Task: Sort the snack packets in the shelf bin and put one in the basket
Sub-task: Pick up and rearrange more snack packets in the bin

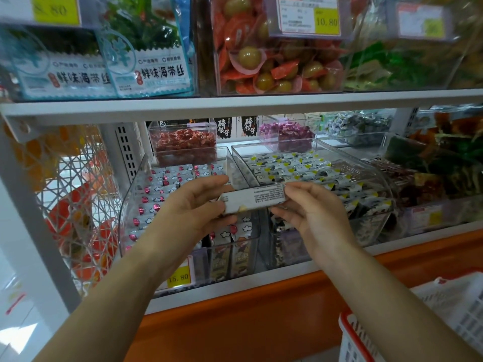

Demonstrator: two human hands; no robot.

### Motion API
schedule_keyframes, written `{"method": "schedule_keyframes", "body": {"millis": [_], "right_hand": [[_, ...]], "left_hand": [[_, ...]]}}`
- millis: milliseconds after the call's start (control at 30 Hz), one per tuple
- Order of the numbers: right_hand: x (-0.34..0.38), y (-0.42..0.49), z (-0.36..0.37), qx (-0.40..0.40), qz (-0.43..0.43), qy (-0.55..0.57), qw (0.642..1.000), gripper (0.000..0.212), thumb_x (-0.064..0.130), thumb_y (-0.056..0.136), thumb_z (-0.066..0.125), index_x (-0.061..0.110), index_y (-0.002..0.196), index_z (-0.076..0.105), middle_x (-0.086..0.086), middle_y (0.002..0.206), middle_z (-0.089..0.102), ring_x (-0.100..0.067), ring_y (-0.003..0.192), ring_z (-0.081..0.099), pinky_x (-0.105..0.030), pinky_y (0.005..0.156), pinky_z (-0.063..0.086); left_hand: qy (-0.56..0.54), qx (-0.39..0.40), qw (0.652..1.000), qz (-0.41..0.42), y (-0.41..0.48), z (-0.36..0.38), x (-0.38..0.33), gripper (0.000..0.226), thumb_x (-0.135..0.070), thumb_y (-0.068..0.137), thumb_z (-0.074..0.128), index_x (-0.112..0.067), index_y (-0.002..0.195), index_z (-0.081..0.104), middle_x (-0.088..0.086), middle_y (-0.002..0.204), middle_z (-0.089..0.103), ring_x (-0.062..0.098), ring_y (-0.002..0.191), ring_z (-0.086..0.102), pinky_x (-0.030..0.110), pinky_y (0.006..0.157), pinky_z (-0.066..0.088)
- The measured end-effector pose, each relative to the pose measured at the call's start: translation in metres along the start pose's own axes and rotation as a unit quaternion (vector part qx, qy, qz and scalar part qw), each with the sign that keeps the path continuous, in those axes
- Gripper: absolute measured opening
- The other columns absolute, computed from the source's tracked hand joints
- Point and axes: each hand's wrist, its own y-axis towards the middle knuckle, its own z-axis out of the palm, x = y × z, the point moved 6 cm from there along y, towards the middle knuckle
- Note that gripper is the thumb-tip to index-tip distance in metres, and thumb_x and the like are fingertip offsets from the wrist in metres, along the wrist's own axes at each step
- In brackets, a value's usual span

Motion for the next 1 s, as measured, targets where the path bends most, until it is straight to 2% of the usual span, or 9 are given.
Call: {"method": "schedule_keyframes", "body": {"millis": [100,167,400,567,733,833,900,967,1000], "right_hand": [[0.0,-0.001,0.0,0.005,0.017,0.038,0.999,0.017,0.001,0.09,0.055,0.005,0.075,0.06,-0.005,0.07,0.071,-0.015,0.066,0.069,-0.023,0.057,0.057],[-0.002,-0.001,0.0,0.009,0.043,0.068,0.997,0.016,0.002,0.09,0.055,0.005,0.075,0.061,-0.003,0.066,0.072,-0.013,0.063,0.069,-0.023,0.057,0.057],[-0.004,0.002,-0.004,0.011,0.06,0.085,0.995,0.012,0.002,0.085,0.059,0.003,0.077,0.067,-0.008,0.076,0.072,-0.015,0.069,0.07,-0.022,0.057,0.056],[-0.005,0.003,-0.003,0.021,0.052,0.09,0.994,0.012,0.001,0.084,0.059,0.001,0.079,0.069,-0.01,0.077,0.073,-0.015,0.066,0.07,-0.02,0.056,0.055],[-0.001,0.002,0.003,0.05,-0.012,0.046,0.998,0.017,0.002,0.088,0.056,0.009,0.085,0.071,-0.006,0.083,0.074,-0.016,0.076,0.072,-0.021,0.065,0.056],[0.006,0.001,0.011,0.084,-0.087,-0.099,0.988,0.02,0.008,0.084,0.065,0.019,0.101,0.066,0.001,0.096,0.07,-0.009,0.085,0.07,-0.019,0.069,0.055],[0.011,0.004,0.013,0.073,-0.108,-0.165,0.978,0.02,0.008,0.084,0.066,0.016,0.102,0.064,0.001,0.091,0.07,-0.006,0.077,0.069,-0.017,0.062,0.054],[0.015,0.012,0.011,0.046,-0.095,-0.152,0.983,0.012,0.006,0.085,0.066,0.01,0.096,0.063,-0.004,0.084,0.07,-0.009,0.065,0.067,-0.018,0.056,0.054],[0.016,0.016,0.009,0.025,-0.082,-0.126,0.988,0.01,0.005,0.085,0.065,0.009,0.094,0.061,-0.008,0.083,0.068,-0.01,0.061,0.066,-0.02,0.055,0.055]], "left_hand": [[0.018,0.002,1.0,0.006,0.0,0.0,-0.001,0.037,0.011,0.086,0.048,-0.012,0.113,0.059,0.007,0.113,0.067,0.024,0.094,0.069,0.025,0.073,0.057],[0.004,0.001,1.0,0.002,0.0,0.0,-0.001,0.037,0.014,0.086,0.047,-0.009,0.112,0.059,0.009,0.11,0.069,0.026,0.093,0.069,0.026,0.072,0.058],[-0.08,-0.024,0.996,-0.043,0.002,-0.002,0.001,0.03,0.012,0.089,0.042,-0.002,0.1,0.066,0.015,0.101,0.071,0.028,0.089,0.07,0.025,0.065,0.058],[-0.03,-0.052,0.997,-0.044,0.002,-0.006,0.003,0.033,0.009,0.093,0.038,-0.007,0.097,0.066,0.015,0.104,0.068,0.027,0.095,0.068,0.021,0.066,0.057],[0.017,-0.089,0.996,-0.025,0.003,-0.011,0.004,0.031,0.002,0.095,0.04,-0.011,0.095,0.067,0.015,0.096,0.068,0.021,0.085,0.07,0.018,0.064,0.056],[0.015,-0.121,0.992,-0.036,0.005,-0.014,0.007,0.025,-0.005,0.096,0.042,-0.013,0.094,0.066,0.014,0.093,0.068,0.02,0.079,0.071,0.018,0.06,0.055],[0.013,-0.123,0.991,-0.041,0.008,-0.014,0.007,0.02,-0.013,0.097,0.044,-0.014,0.094,0.064,0.013,0.095,0.068,0.02,0.078,0.072,0.019,0.058,0.055],[0.048,-0.124,0.991,-0.034,0.013,-0.012,0.006,0.02,-0.021,0.098,0.043,-0.017,0.098,0.062,0.008,0.096,0.069,0.021,0.08,0.071,0.023,0.057,0.056],[0.109,-0.134,0.985,-0.018,0.016,-0.013,0.002,0.021,-0.023,0.099,0.041,-0.017,0.101,0.062,0.004,0.095,0.068,0.02,0.082,0.07,0.026,0.057,0.055]]}}
